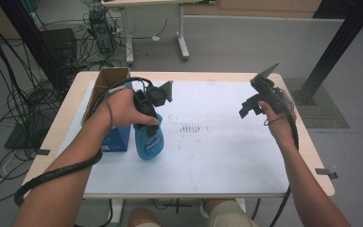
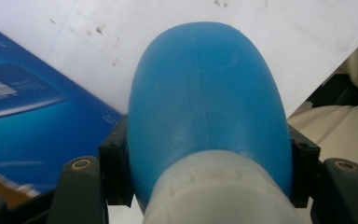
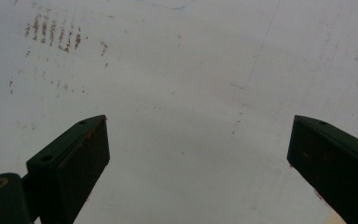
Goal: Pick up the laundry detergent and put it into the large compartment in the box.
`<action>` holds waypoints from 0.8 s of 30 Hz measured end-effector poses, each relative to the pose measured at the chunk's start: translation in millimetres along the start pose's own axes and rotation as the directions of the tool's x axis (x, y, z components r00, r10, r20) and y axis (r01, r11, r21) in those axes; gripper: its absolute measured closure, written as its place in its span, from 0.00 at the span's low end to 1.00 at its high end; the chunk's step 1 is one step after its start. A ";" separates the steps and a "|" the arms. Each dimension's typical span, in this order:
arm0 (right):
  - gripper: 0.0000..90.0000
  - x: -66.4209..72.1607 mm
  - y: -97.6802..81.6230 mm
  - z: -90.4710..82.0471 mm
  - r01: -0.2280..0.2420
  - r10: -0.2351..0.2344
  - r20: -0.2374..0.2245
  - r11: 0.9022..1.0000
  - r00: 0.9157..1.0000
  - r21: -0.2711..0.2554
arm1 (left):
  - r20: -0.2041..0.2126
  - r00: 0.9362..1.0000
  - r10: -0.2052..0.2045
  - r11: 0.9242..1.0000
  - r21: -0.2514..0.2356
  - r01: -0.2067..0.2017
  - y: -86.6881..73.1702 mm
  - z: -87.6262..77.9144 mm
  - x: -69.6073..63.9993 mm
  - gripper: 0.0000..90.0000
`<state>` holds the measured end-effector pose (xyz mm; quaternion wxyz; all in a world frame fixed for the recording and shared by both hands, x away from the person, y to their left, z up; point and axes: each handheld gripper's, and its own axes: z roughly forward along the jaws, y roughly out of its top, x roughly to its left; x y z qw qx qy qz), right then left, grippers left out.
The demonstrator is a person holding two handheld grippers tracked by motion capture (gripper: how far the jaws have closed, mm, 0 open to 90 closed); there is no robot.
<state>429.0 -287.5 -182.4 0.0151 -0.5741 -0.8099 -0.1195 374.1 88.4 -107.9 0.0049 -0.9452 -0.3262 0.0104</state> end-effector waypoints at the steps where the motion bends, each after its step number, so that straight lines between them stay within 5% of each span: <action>1: 0.06 1.0 0.2 -0.4 0.002 -0.002 0.001 1.000 1.000 0.000 | 0.001 1.000 -0.009 1.000 0.000 0.009 2.2 -8.1 -0.3 0.41; 9: 0.06 6.2 0.7 -1.4 0.018 -0.018 -0.001 1.000 1.000 -0.002 | 0.007 0.997 -0.073 0.997 -0.020 0.073 18.3 -71.8 -0.5 0.41; 10: 0.06 6.9 0.7 -1.3 0.019 -0.019 0.000 1.000 1.000 -0.001 | 0.001 0.995 -0.100 0.995 -0.024 0.100 22.8 -90.6 1.9 0.41; 16: 0.06 5.9 -1.5 -2.0 0.020 -0.020 -0.001 1.000 1.000 -0.003 | -0.026 0.983 -0.184 0.982 -0.044 0.183 29.8 -139.1 10.4 0.41; 17: 0.06 4.1 -2.3 -3.1 0.016 -0.016 -0.001 1.000 1.000 -0.004 | -0.040 0.972 -0.231 0.972 -0.058 0.228 29.8 -158.1 14.9 0.41; 18: 0.06 4.1 -2.3 -3.1 0.016 -0.016 -0.001 1.000 1.000 -0.004 | -0.040 0.972 -0.231 0.972 -0.058 0.228 29.8 -158.1 14.9 0.41; 20: 0.06 2.7 -2.7 -5.5 0.009 -0.009 -0.001 1.000 1.000 -0.004 | -0.054 0.959 -0.277 0.959 -0.077 0.273 27.8 -178.2 22.1 0.41; 21: 0.06 2.9 -3.5 -8.0 0.012 -0.012 0.001 1.000 1.000 -0.009 | -0.058 0.940 -0.337 0.938 -0.103 0.330 23.2 -193.7 28.4 0.41; 22: 0.06 2.9 -3.5 -8.0 0.012 -0.012 0.001 1.000 1.000 -0.009 | -0.058 0.940 -0.337 0.938 -0.103 0.330 23.2 -193.7 28.4 0.41; 24: 0.06 3.4 -4.2 -11.8 0.014 -0.014 -0.003 1.000 1.000 -0.016 | -0.057 0.911 -0.408 0.909 -0.123 0.399 16.5 -210.3 39.2 0.41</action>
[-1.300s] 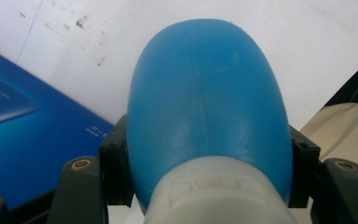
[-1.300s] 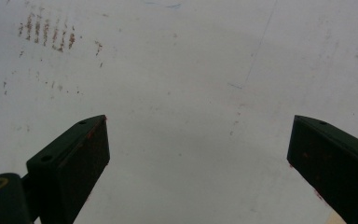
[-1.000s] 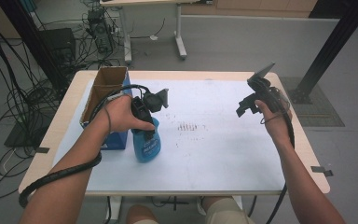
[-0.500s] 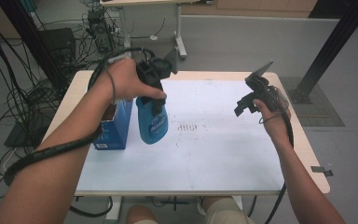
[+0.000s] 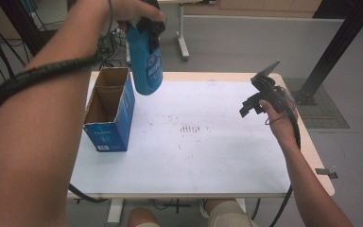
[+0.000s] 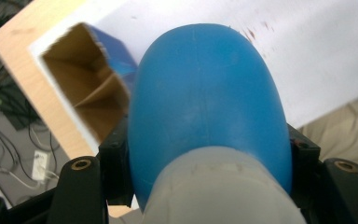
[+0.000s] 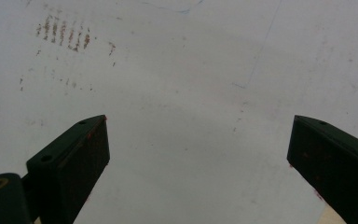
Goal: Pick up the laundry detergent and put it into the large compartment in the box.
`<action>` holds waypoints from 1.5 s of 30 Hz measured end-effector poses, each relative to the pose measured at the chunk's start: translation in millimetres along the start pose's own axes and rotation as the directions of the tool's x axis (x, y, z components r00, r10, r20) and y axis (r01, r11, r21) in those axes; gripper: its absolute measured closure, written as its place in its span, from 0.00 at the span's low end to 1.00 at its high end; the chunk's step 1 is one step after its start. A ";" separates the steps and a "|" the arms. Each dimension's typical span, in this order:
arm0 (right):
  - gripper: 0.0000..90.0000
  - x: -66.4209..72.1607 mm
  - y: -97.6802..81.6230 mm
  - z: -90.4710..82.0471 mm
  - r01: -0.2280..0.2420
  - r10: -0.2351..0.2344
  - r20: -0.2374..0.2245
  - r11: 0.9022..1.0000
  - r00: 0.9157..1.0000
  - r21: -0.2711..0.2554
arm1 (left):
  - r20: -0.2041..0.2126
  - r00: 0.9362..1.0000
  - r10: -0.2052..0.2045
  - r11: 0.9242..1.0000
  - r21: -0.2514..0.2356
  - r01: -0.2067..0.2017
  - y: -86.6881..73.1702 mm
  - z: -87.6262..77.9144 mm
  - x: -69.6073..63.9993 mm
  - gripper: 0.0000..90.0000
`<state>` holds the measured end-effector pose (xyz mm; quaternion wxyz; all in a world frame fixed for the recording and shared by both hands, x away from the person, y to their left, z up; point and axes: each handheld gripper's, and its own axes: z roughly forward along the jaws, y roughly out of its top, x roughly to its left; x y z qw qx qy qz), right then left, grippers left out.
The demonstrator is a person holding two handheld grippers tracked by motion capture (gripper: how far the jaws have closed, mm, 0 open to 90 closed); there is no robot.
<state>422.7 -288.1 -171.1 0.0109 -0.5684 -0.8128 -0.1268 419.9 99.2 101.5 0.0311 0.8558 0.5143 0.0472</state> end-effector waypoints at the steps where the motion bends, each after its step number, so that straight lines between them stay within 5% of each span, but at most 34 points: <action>1: 0.06 0.4 -0.2 -1.3 0.000 0.000 -0.001 1.000 1.000 -0.002 | 0.000 1.000 0.000 1.000 0.000 0.000 0.0 0.0 0.0 0.41; 4: 0.06 1.8 -0.2 -4.9 0.003 -0.003 -0.003 1.000 1.000 -0.009 | -0.020 0.994 -0.110 0.994 -0.004 0.110 -0.3 -17.9 18.5 0.41; 7: 0.06 3.5 0.0 -7.7 0.006 -0.006 -0.005 1.000 1.000 -0.011 | -0.026 0.987 -0.156 0.988 -0.006 0.156 -1.7 -21.9 26.3 0.41; 14: 0.06 4.7 -0.4 -7.8 0.009 -0.010 -0.003 1.000 1.000 -0.012 | -0.040 0.949 -0.312 0.950 0.010 0.313 -12.6 -23.5 60.3 0.41; 17: 0.06 3.9 -0.7 -7.2 0.009 -0.009 -0.004 1.000 1.000 -0.011 | -0.043 0.925 -0.378 0.925 0.012 0.379 -21.8 -18.5 76.1 0.41; 20: 0.06 3.2 -0.8 -7.0 0.007 -0.007 -0.003 1.000 1.000 -0.009 | -0.050 0.904 -0.424 0.905 0.025 0.425 -27.7 -12.8 87.4 0.41; 25: 0.06 4.2 -0.7 -6.5 0.009 -0.009 0.000 1.000 1.000 -0.010 | -0.049 0.880 -0.473 0.879 0.043 0.475 -34.7 -2.9 101.7 0.41; 45: 0.06 3.7 -2.1 -3.5 -0.001 0.001 0.003 1.000 1.000 -0.002 | -0.025 0.864 -0.502 0.861 0.078 0.502 -37.7 35.9 121.3 0.41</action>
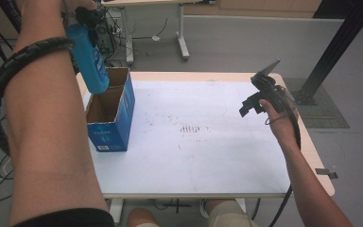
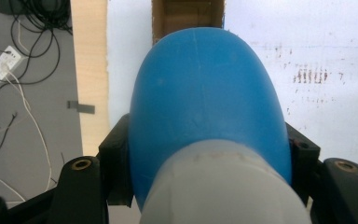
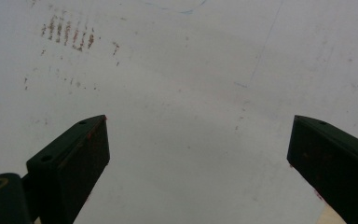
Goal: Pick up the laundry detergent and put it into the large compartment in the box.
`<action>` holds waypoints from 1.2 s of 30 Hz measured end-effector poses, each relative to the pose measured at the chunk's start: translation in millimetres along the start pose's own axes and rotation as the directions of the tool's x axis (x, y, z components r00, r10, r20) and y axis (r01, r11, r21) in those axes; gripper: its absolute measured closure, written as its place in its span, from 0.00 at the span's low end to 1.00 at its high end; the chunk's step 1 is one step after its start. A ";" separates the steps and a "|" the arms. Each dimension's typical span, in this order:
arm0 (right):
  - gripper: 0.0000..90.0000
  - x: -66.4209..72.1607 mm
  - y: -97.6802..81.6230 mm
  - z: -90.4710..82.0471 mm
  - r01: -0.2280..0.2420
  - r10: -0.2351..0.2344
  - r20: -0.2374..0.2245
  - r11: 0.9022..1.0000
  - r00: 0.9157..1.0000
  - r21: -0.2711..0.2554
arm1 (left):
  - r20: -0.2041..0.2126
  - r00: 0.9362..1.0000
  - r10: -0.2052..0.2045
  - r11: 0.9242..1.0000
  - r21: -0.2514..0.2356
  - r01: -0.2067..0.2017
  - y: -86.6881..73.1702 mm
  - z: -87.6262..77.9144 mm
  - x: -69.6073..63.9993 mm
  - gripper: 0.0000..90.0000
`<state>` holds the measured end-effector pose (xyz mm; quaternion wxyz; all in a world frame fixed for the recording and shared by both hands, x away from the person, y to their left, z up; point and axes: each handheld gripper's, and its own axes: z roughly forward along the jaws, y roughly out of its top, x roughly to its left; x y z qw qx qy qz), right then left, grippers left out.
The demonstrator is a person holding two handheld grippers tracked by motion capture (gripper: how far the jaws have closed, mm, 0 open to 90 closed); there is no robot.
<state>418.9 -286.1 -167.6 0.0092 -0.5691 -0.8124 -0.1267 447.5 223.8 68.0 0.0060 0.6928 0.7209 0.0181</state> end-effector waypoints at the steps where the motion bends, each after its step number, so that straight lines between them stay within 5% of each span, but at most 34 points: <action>1: 0.06 -0.4 -0.6 0.1 -0.001 0.001 0.000 1.000 1.000 -0.002 | 0.001 1.000 -0.001 1.000 0.004 0.001 0.8 1.8 0.4 0.41; 36: 0.06 12.6 2.2 6.5 0.010 -0.010 0.005 1.000 1.000 0.010 | 0.020 1.000 0.001 0.999 0.043 -0.002 3.3 100.9 18.0 0.41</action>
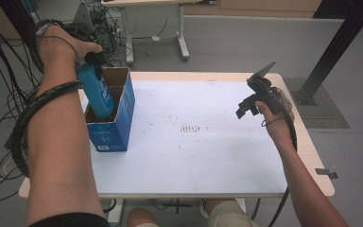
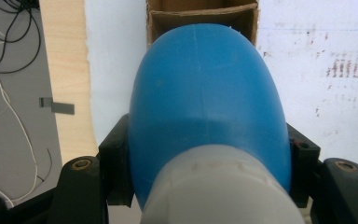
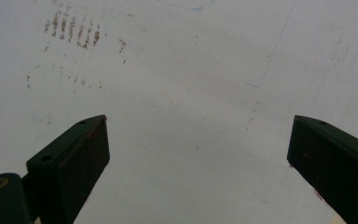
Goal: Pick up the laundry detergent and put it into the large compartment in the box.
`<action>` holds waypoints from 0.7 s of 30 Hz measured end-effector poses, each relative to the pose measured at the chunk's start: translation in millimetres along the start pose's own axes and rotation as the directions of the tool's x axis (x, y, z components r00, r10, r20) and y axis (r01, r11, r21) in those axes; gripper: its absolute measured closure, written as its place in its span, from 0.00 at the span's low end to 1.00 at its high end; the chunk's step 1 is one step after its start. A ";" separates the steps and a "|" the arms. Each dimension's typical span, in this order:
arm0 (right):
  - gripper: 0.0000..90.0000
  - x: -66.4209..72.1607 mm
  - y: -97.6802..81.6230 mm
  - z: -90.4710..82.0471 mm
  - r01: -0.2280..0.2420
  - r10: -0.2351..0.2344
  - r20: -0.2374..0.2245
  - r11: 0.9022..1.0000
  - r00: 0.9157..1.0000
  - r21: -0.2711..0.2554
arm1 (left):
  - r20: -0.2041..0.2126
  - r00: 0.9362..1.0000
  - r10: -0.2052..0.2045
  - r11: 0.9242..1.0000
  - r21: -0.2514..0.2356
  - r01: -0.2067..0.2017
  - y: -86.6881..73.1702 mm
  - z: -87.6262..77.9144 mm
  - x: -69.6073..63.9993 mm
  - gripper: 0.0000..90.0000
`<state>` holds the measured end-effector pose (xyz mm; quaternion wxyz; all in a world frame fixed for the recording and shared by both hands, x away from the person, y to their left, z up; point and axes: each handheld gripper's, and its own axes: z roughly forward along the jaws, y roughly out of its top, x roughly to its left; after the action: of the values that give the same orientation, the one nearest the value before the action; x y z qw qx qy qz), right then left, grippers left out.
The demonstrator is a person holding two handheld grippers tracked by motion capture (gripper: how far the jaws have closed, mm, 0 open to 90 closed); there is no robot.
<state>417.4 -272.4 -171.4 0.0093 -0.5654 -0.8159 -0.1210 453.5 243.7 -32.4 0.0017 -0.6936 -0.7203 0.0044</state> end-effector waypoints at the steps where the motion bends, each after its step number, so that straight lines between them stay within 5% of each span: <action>1: 0.06 0.9 0.2 0.2 0.003 -0.003 0.001 1.000 1.000 0.001 | -0.005 1.000 0.004 1.000 0.005 -0.004 1.1 3.3 -1.2 0.41; 21: 0.06 3.6 0.6 3.4 0.003 -0.003 0.007 1.000 1.000 0.007 | -0.022 0.999 0.038 0.999 0.005 -0.038 0.7 65.0 -8.3 0.41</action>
<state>417.1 -268.2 -174.0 0.0082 -0.5647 -0.8170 -0.1160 454.0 235.2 -97.4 0.0111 -0.7071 -0.7071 -0.0019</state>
